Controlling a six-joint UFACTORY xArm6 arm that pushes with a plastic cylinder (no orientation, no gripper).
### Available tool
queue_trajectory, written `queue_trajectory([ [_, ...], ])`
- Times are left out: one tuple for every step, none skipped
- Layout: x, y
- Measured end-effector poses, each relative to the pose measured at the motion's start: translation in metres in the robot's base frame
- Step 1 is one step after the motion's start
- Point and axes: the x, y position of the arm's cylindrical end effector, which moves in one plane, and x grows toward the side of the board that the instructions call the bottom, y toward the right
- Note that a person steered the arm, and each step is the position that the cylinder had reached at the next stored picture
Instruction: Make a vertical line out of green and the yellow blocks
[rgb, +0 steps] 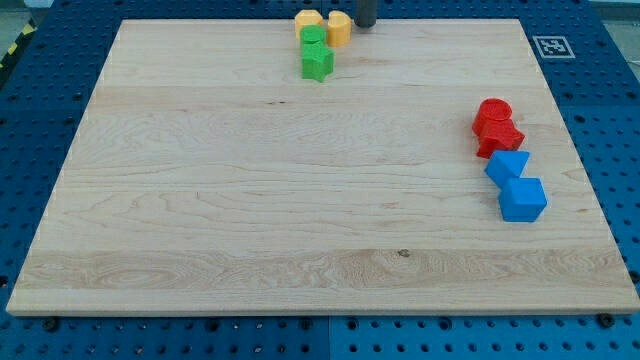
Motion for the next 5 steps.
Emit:
queue_trajectory([
  [0.000,-0.008],
  [0.000,-0.021],
  [0.001,-0.035],
  [0.000,-0.045],
  [0.001,-0.050],
])
